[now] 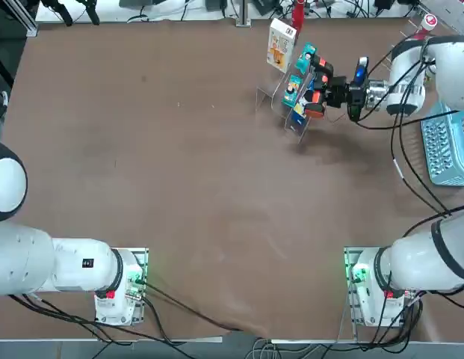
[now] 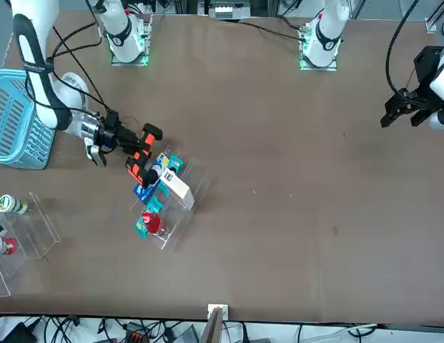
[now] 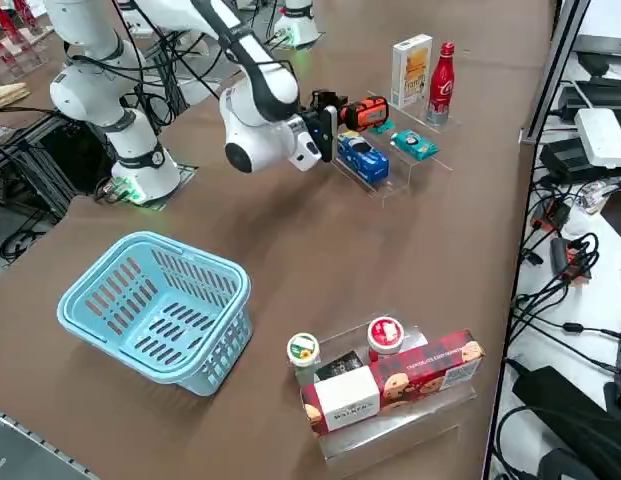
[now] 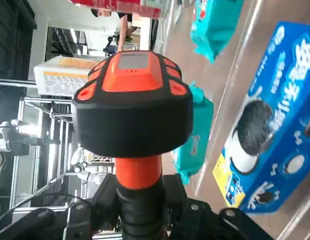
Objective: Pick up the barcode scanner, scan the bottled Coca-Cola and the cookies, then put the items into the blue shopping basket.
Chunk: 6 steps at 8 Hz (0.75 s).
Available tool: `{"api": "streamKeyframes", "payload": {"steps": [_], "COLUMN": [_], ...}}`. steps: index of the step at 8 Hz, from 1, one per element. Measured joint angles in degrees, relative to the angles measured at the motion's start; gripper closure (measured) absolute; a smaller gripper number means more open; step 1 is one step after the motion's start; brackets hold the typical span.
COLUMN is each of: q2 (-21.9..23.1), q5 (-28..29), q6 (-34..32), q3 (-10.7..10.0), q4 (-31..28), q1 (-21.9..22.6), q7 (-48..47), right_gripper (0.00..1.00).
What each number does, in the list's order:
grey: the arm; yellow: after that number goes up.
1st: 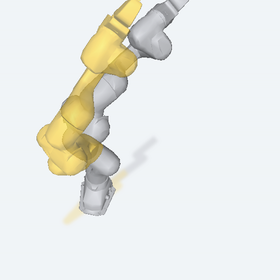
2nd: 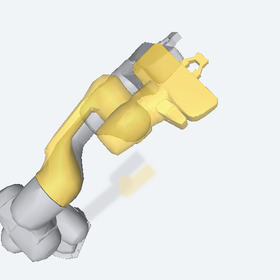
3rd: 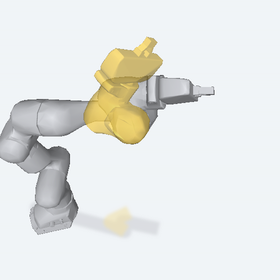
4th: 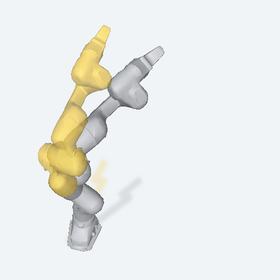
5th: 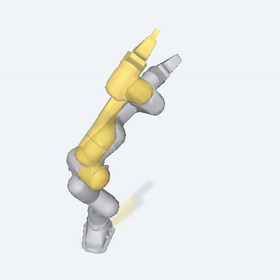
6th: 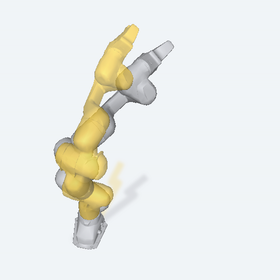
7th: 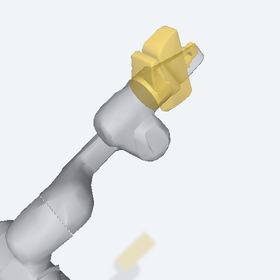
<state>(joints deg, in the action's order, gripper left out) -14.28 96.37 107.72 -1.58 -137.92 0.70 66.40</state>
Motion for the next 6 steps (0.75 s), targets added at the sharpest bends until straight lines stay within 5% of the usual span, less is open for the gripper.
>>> {"api": "streamKeyframes", "payload": {"steps": [6], "q2": [2.31], "q5": [5.44], "q6": [0.09], "q3": [0.30], "q4": [-4.37], "q1": [4.14], "q7": [1.95], "right_gripper": [0.56]}}
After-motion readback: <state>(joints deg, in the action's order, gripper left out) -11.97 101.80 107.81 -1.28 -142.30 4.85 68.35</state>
